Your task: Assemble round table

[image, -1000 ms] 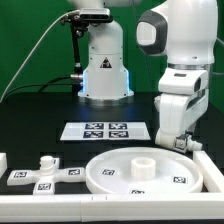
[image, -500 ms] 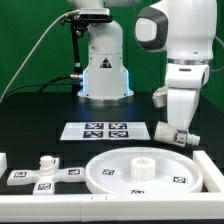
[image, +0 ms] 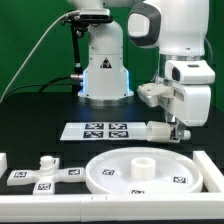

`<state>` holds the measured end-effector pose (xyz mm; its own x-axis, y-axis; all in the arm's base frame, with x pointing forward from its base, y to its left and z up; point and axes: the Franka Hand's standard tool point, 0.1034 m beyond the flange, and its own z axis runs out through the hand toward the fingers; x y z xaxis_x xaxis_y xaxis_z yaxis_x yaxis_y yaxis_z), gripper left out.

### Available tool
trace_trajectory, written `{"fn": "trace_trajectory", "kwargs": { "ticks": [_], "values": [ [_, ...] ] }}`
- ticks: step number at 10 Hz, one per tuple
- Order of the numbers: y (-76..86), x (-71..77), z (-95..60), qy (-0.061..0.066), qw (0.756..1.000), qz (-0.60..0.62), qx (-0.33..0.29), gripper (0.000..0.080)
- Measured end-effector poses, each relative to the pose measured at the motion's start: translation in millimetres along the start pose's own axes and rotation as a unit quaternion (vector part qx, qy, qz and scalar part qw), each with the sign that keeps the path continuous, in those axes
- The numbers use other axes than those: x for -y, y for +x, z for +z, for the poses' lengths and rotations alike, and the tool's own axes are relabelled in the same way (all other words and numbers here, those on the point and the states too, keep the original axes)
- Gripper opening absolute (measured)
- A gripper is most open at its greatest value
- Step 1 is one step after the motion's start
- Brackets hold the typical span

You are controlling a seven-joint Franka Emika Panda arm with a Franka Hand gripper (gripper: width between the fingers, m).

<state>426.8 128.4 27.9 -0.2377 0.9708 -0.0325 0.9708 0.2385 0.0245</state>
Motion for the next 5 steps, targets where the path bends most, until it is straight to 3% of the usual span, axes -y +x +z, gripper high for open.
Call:
{"fn": "trace_trajectory", "kwargs": {
  "ticks": [1,3,5],
  "values": [
    [1.1,0.6,0.2,-0.002,0.999,-0.038,0.001,0.0315],
    [16.7,10.3,2.2,-0.017,0.985,-0.172,0.003,0.0317],
    [6.2,12.4,3.6,-0.016,0.975,-0.223,0.004,0.0317]
  ]
}}
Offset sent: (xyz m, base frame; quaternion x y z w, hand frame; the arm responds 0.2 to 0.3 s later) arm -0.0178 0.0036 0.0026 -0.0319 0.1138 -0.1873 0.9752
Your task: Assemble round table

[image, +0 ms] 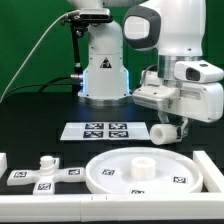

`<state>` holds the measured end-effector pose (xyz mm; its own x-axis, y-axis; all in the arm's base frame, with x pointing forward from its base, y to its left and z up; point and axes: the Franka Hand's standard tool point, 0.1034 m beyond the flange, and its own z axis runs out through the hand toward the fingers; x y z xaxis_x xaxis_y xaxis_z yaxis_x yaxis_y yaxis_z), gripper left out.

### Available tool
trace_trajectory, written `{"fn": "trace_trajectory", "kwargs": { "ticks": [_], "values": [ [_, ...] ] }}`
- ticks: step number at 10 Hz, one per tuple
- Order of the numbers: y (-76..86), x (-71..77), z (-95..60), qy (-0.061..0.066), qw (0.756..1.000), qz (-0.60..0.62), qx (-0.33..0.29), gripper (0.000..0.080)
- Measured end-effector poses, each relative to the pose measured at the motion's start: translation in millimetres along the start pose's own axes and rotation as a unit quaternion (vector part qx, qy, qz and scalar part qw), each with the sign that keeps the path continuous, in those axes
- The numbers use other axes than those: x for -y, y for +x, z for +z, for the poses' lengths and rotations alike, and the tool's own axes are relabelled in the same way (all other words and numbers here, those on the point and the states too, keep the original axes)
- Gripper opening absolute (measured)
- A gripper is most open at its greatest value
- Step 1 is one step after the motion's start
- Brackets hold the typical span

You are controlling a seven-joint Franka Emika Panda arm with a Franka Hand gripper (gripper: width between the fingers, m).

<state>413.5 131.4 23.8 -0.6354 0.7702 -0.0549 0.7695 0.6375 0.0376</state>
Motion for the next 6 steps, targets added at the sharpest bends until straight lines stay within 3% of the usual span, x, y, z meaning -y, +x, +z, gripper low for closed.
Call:
{"fn": "trace_trajectory", "kwargs": {
  "ticks": [2,3,4,6],
  "values": [
    [1.5,-0.4,0.2,-0.003,0.997,-0.075,0.003,0.0317],
    [7.1,-3.2,0.4,-0.015,0.989,-0.145,0.006,0.0317],
    [11.1,-3.4,0.6,-0.018,0.981,-0.194,0.008,0.0317],
    [14.9,-0.7,2.3,-0.013,0.966,-0.259,0.011,0.0317]
  ]
}}
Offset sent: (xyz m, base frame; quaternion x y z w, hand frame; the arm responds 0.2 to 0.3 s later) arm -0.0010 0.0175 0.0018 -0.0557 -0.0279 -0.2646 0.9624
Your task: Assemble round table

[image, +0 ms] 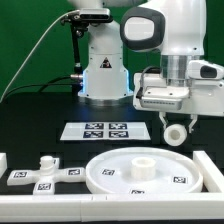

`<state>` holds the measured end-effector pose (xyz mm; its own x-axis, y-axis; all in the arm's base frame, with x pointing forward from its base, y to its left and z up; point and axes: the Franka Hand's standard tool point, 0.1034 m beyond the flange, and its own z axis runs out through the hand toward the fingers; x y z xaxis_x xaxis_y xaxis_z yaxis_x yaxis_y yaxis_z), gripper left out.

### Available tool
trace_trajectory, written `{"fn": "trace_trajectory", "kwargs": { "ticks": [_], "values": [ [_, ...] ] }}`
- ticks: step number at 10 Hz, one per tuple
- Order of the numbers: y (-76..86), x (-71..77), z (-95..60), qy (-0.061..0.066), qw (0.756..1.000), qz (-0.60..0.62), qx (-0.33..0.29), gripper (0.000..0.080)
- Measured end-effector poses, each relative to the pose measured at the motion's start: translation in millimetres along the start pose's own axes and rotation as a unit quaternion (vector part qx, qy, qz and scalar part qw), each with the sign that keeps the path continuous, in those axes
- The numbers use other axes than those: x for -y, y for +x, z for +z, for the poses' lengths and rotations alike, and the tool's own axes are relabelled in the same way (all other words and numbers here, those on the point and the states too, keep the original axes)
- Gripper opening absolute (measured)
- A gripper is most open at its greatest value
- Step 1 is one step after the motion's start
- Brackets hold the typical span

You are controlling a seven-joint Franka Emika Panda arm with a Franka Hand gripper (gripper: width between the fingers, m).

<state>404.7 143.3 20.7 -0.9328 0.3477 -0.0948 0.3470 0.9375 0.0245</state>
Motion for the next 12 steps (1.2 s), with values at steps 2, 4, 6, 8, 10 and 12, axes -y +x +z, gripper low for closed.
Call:
{"fn": "trace_trajectory", "kwargs": {
  "ticks": [2,4,6,8,10,12],
  "values": [
    [0.2,2.1,1.5,0.004,1.000,0.001,-0.001,0.0317],
    [0.6,2.4,2.0,0.005,1.000,0.001,-0.002,0.0326],
    [0.9,2.6,2.5,0.005,1.000,0.001,-0.003,0.0619],
    [1.0,2.7,2.6,0.005,1.000,0.001,-0.003,0.0644],
    [-2.5,3.2,-1.8,0.005,1.000,0.008,0.002,0.0648],
    [-15.6,8.9,-15.5,0.000,0.999,0.051,0.015,0.0649]
  ]
}}
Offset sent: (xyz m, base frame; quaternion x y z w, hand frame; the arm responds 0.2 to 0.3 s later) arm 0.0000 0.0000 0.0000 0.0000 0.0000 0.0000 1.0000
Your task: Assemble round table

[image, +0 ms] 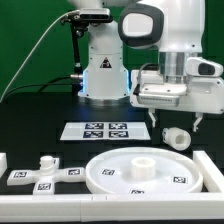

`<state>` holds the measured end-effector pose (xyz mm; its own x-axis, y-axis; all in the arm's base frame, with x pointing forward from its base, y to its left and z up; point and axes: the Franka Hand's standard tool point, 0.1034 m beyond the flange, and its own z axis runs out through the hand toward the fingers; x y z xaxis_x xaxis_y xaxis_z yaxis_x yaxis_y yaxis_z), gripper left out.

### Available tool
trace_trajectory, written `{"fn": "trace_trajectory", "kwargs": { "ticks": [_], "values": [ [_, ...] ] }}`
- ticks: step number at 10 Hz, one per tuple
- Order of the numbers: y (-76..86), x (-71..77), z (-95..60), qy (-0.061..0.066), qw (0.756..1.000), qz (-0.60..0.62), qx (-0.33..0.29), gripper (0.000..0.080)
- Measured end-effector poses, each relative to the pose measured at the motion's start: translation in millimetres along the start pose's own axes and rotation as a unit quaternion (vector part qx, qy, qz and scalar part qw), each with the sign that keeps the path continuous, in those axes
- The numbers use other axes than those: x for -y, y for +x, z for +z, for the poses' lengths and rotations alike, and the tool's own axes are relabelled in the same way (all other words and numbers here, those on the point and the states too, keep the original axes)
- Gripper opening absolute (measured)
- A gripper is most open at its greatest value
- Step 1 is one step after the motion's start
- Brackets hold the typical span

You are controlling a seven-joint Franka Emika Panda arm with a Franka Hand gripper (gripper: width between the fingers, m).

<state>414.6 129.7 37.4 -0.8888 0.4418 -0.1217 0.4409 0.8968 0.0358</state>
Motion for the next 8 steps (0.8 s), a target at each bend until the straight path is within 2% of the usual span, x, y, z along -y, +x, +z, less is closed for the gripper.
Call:
{"fn": "trace_trajectory", "kwargs": {
  "ticks": [1,2,4,7,8],
  "values": [
    [-5.8,-2.4,-7.6,-0.001,0.999,0.039,0.008,0.0649],
    [-10.5,-3.9,-13.8,0.009,0.996,0.093,0.014,0.0649],
    [-17.5,-11.4,-20.9,0.008,0.976,0.216,0.016,0.0649],
    [-31.5,-23.7,-26.5,0.013,0.916,0.401,0.017,0.0649],
    [-36.5,-26.0,-28.0,0.011,0.896,0.444,0.017,0.0649]
  ]
}}
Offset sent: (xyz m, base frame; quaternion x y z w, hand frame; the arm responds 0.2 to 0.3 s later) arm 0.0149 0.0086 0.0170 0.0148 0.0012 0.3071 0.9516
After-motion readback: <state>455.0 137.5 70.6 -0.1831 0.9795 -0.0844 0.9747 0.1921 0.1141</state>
